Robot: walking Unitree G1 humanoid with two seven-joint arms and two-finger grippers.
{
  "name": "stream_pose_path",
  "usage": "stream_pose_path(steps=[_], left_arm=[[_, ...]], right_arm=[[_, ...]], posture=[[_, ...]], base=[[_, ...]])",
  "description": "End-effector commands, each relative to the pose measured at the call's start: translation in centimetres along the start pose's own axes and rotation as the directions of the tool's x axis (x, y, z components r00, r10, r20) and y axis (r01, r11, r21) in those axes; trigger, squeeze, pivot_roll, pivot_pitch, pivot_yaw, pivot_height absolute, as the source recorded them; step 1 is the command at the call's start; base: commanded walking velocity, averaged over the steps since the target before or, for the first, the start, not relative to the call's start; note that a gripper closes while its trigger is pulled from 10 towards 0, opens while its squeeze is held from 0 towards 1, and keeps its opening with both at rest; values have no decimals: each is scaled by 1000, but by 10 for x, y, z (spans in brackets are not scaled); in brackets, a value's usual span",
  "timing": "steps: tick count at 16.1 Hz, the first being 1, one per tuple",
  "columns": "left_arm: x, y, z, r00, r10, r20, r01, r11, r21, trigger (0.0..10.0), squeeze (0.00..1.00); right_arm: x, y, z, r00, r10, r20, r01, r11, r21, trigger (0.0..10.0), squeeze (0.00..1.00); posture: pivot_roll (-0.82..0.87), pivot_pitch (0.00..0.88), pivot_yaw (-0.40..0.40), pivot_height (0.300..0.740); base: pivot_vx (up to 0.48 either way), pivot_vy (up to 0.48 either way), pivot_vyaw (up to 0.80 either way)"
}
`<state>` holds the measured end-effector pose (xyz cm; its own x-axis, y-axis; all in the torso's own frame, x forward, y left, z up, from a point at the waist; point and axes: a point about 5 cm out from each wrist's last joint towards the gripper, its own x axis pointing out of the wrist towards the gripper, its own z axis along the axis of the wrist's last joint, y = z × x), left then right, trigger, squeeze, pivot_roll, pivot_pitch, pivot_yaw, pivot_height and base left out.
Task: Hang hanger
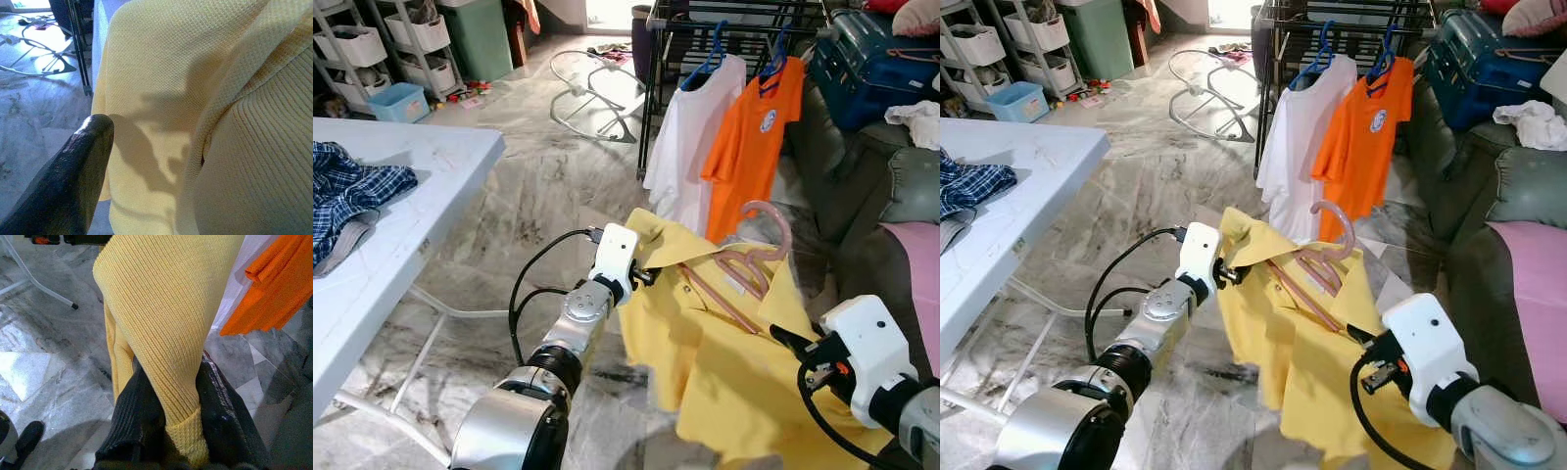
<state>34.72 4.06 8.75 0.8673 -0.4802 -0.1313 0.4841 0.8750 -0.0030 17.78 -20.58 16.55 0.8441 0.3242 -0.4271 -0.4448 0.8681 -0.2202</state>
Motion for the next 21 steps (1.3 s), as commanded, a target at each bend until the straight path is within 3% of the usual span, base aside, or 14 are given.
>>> stream_pose_path(steps=[1, 4, 11, 21], left_arm=[[3, 1, 9, 999, 2, 35, -1, 1000, -6, 0, 0], [6, -1, 19, 996, -6, 93, 14, 997, -82, 0, 0], [4, 3, 15, 997, 1, 73, 3, 998, -58, 0, 0], [4, 5, 17, 997, -11, 72, 11, 1000, -12, 0, 0]], right_arm=[[-4, 4, 8, 999, 18, 39, -18, 1000, -16, 0, 0], [-4, 7, 0, 1000, 21, 15, -21, 1000, 8, 0, 0], [-7, 21, -2, 994, 105, 21, -106, 993, 43, 0, 0], [1, 6, -15, 998, -23, -62, 22, 1000, -13, 0, 0]], posture=[[-193, 9, -9, 740], [-194, 9, -6, 740], [-196, 15, -4, 740], [-185, 13, -4, 740]], base=[[0, 0, 0], [0, 0, 0], [0, 0, 0], [0, 0, 0]])
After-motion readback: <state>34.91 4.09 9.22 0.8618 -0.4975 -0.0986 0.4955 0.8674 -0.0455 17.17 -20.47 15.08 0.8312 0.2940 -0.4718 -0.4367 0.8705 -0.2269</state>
